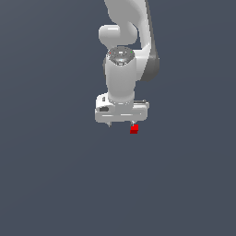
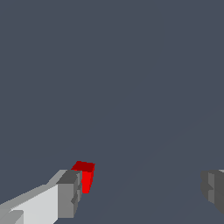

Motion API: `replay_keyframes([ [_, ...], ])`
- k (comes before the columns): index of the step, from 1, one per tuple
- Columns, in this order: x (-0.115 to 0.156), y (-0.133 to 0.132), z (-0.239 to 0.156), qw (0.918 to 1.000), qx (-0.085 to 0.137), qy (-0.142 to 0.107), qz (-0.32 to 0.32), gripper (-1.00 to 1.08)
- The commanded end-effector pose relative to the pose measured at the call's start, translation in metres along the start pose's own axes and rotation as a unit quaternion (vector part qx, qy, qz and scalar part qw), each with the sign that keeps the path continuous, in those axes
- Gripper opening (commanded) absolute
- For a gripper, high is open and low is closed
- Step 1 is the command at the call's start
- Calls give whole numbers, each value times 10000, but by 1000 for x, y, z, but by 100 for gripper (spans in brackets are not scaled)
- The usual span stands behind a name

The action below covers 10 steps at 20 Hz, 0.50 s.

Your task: Pick up the red cube and move it to a goal position.

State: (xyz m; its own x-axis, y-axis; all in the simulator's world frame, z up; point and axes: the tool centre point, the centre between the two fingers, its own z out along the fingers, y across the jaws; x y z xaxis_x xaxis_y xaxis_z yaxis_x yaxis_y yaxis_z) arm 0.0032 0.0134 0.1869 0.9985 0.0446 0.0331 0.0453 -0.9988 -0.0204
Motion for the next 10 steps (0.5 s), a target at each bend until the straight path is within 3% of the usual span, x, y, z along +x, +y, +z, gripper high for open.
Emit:
replay_keyframes([
  [1,0,0,0,10000,0,0,0,100],
  [10,-12,-10,21,10000,-14,-19,91,100],
])
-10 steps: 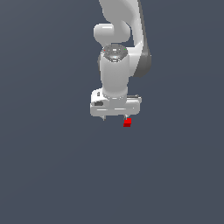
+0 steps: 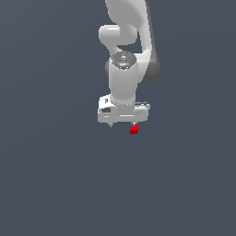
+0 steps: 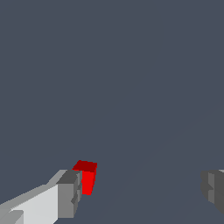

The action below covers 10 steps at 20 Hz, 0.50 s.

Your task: Pick up the red cube and move it to a goal position.

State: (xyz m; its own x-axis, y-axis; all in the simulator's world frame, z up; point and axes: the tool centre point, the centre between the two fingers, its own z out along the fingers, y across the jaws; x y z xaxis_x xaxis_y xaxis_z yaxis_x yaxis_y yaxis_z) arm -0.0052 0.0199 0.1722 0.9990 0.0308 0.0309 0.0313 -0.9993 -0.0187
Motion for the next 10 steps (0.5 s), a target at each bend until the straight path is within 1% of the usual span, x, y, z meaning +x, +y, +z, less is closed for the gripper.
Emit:
replay_keyframes([
  [1,-6,-5,11,10000,-7,-14,44,100],
  [5,-21,-17,36,9999,-24,-38,155,100],
  [10,-44,-37,78,9994,-53,-78,341,100],
])
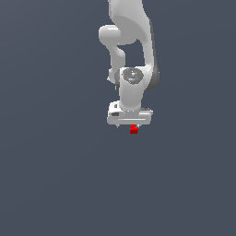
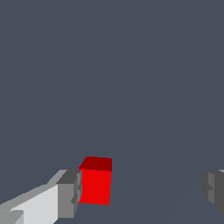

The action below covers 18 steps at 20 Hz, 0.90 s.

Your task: Pick up the red cube and move it to a goal position.

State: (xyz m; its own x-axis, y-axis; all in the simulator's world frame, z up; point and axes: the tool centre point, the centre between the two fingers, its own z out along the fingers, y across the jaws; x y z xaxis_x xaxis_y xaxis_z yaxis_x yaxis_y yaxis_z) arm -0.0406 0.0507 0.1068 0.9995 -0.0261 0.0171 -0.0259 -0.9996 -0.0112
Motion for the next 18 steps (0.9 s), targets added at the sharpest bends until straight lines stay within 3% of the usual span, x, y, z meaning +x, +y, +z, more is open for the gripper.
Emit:
replay_keyframes([
  [1,-12,-10,21,10000,-15,-21,92,100],
  [9,-38,-34,71,9995,-51,-68,311,100],
  [17,-44,-41,87,9992,-60,-83,377,100],
  [18,-44,-41,87,9992,-60,-83,377,-100],
])
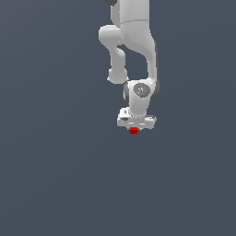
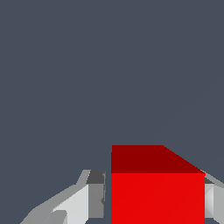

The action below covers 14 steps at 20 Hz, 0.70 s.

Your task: Pick up the red cube and move it to a goal position.

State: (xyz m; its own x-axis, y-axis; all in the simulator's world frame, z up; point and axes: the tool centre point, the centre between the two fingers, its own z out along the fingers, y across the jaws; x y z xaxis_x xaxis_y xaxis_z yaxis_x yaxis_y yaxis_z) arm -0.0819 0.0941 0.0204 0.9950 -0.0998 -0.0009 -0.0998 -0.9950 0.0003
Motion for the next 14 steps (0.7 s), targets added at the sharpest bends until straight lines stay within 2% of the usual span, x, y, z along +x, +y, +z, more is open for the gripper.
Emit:
replay_keyframes([
  [1,0,0,0,10000,0,5,7,-100],
  [14,2,1,-4,10000,1,4,4,-100],
])
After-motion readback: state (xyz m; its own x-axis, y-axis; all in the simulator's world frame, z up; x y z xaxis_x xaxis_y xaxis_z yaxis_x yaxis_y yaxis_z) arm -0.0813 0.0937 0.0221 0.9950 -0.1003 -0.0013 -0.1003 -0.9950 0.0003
